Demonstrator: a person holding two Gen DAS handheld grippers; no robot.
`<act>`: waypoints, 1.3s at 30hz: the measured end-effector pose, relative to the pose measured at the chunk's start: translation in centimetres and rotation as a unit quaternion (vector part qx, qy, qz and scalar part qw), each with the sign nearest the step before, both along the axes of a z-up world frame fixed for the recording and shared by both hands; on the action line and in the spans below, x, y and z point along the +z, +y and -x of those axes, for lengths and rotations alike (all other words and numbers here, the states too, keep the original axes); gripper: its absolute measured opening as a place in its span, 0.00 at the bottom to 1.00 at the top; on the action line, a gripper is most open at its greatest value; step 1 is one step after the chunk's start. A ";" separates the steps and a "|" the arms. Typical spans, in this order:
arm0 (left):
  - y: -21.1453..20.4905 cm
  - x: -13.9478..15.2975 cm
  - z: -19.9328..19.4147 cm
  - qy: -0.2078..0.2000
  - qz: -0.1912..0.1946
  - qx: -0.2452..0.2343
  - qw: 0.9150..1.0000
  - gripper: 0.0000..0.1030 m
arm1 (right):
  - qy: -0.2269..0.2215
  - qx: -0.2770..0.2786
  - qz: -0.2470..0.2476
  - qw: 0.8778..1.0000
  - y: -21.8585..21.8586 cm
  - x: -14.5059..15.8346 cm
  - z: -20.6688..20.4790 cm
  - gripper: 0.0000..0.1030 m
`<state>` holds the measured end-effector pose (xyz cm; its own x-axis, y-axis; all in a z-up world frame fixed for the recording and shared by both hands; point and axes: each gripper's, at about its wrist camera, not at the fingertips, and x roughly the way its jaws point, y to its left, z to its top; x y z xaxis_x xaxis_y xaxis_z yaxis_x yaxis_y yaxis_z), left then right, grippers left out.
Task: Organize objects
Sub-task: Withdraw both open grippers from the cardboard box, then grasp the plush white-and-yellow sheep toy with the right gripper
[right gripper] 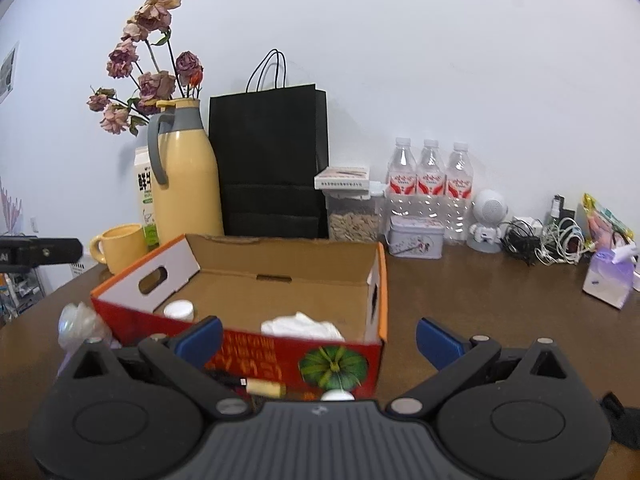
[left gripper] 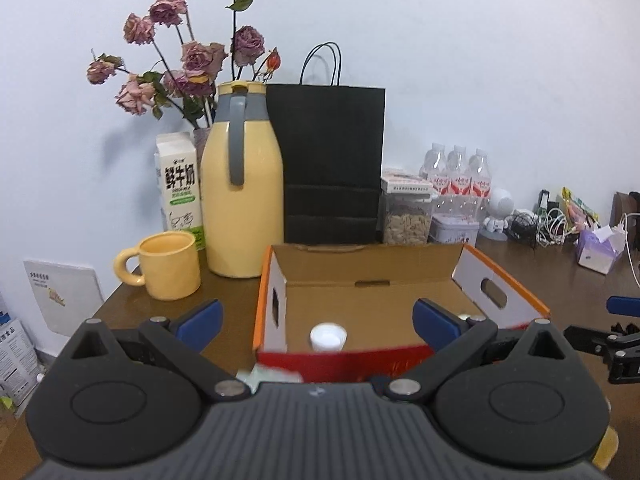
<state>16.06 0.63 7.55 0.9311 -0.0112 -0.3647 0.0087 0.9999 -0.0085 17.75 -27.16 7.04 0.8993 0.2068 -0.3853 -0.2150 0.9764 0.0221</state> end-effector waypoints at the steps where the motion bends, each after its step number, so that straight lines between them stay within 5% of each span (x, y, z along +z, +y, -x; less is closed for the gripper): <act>1: 0.1 -0.2 0.5 0.003 0.000 0.002 1.000 1.00 | 0.000 -0.001 0.000 1.000 -0.3 -0.2 0.5 1.00; 14: 2.4 -3.3 8.6 0.055 0.013 0.055 0.997 1.00 | 0.022 0.108 -0.019 0.994 -6.4 -4.0 4.8 1.00; 21: 2.2 -3.9 12.2 0.075 0.017 0.102 0.992 1.00 | 0.033 0.249 -0.012 0.968 -6.1 -5.4 5.3 1.00; 25: 1.7 -4.1 13.7 0.081 0.020 0.120 0.989 1.00 | 0.053 0.278 0.016 0.959 -5.3 -5.7 4.1 1.00; 30: -0.2 -4.0 13.3 0.086 0.020 0.097 0.991 1.00 | 0.071 0.319 0.015 0.945 -5.3 -5.9 2.7 1.00; 39: -4.3 -4.0 10.9 0.087 0.012 0.046 0.995 1.00 | 0.091 0.338 0.015 0.937 -4.5 -6.8 1.6 1.00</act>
